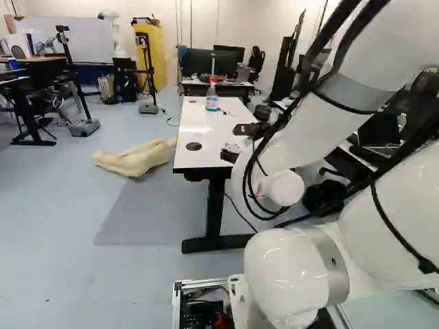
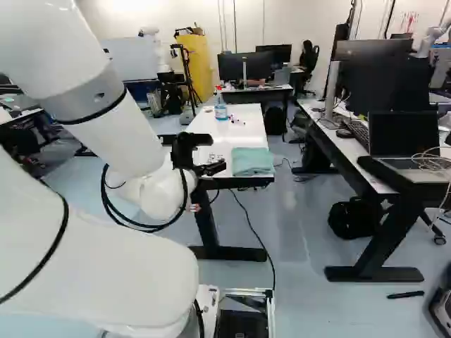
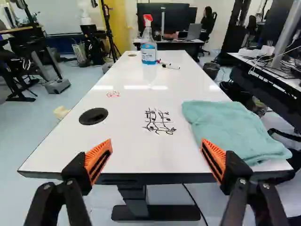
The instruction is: Clean the table with the green towel
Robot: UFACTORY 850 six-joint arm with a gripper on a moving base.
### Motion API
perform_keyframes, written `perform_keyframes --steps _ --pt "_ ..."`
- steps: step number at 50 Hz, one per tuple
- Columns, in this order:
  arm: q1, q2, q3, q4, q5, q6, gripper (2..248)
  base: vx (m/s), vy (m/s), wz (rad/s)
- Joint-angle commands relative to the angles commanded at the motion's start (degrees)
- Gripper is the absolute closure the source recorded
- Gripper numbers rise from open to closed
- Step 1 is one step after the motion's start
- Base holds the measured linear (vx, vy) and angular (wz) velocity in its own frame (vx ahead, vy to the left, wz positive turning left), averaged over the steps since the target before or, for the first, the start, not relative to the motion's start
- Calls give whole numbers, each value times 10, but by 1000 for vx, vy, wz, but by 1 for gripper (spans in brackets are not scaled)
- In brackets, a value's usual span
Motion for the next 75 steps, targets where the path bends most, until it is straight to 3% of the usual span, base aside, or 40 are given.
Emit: perform_keyframes --steps 37,75 --pt "-51 17 -45 0 -10 0 3 0 0 0" --pt "-120 -30 -139 0 -149 0 3 0 0 0"
